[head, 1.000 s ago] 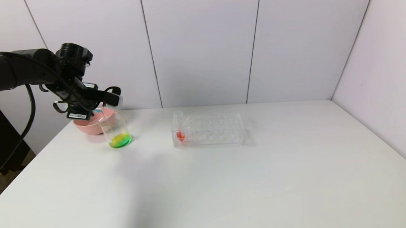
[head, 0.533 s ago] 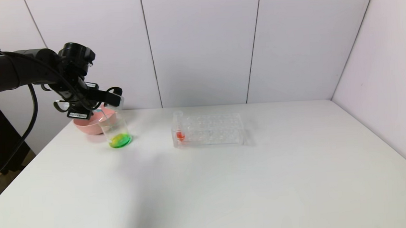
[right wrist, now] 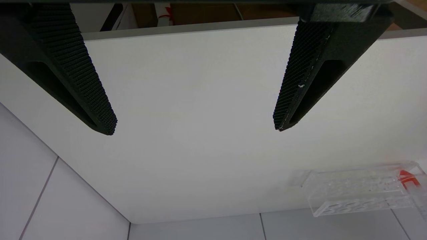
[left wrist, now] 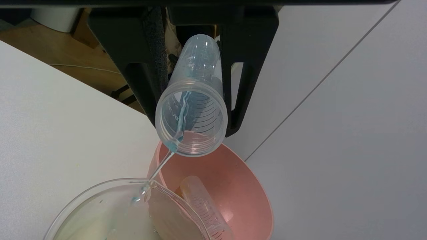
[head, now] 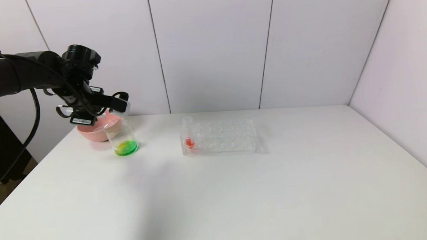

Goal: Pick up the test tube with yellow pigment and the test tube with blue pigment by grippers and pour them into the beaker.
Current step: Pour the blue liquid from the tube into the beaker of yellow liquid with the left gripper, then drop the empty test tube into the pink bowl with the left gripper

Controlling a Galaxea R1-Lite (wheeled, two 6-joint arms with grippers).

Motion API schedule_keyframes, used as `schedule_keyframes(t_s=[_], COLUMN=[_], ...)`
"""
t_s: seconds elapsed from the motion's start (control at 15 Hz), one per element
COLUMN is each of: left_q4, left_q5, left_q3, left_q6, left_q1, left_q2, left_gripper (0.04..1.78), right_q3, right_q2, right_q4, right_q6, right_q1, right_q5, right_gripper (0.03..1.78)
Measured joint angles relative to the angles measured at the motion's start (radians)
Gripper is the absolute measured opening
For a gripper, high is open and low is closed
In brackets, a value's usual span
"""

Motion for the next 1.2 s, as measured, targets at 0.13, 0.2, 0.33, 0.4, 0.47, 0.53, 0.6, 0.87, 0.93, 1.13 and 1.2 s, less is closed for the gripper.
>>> schedule_keyframes(t_s=[0.13, 0.2, 0.33, 0.4, 0.47, 0.53, 0.6, 0.87, 0.93, 1.13, 1.2], left_q4=[0.0, 0.0, 0.001, 0.001, 0.001, 0.001, 0.001, -0.014, -0.018, -0.045, -0.06], left_q5=[0.0, 0.0, 0.001, 0.001, 0.0, 0.0, 0.0, -0.027, -0.048, -0.19, -0.275], left_q3=[0.0, 0.0, 0.0, 0.0, 0.0, 0.0, 0.0, 0.0, 0.001, 0.002, 0.006], left_q6=[0.0, 0.0, 0.0, 0.0, 0.0, 0.0, 0.0, -0.049, -0.1, -0.375, -0.499], left_q1=[0.0, 0.0, 0.0, 0.0, 0.0, 0.0, 0.0, 0.01, 0.017, 0.086, 0.126], left_q2=[0.0, 0.0, 0.0, 0.0, 0.0, 0.001, 0.001, -0.016, -0.024, -0.053, -0.065], left_gripper=[0.46, 0.46, 0.46, 0.46, 0.46, 0.46, 0.46, 0.46, 0.46, 0.46, 0.46], right_q3=[0.0, 0.0, 0.0, 0.0, 0.0, 0.0, 0.0, 0.0, 0.0, 0.0, 0.0], right_q2=[0.0, 0.0, 0.0, 0.0, 0.0, 0.0, 0.0, 0.0, 0.0, 0.0, 0.0], right_q4=[0.0, 0.0, 0.0, 0.0, 0.0, 0.0, 0.0, 0.0, 0.0, 0.0, 0.0], right_q6=[0.0, 0.0, 0.0, 0.0, 0.0, 0.0, 0.0, 0.0, -0.001, 0.0, 0.0], right_q1=[0.0, 0.0, 0.0, 0.0, 0.0, 0.0, 0.0, 0.0, 0.0, 0.0, 0.0], right_q5=[0.0, 0.0, 0.0, 0.0, 0.0, 0.0, 0.0, 0.0, 0.0, 0.0, 0.0], right_gripper=[1.71, 1.71, 1.71, 1.71, 1.71, 1.71, 1.71, 1.71, 1.71, 1.71, 1.71])
